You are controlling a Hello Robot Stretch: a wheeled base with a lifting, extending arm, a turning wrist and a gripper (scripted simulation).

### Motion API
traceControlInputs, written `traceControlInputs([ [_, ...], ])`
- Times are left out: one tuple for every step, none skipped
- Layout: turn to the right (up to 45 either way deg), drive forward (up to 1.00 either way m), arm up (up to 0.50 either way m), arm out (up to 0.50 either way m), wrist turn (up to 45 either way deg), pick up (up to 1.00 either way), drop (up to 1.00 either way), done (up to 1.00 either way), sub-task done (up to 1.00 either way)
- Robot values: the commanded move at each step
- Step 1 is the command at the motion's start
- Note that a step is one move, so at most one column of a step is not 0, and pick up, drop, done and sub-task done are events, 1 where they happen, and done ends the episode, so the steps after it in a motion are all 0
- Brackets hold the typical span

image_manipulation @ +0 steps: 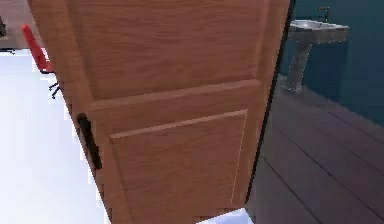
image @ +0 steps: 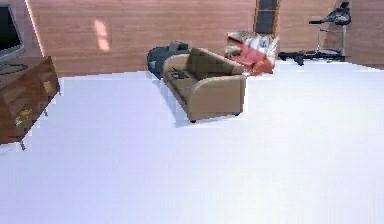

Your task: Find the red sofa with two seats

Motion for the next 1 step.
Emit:
traceControlInputs([
  [0.0,0.4,0.0,0.0,0.0,0.0,0.0,0.0,0.0],
])
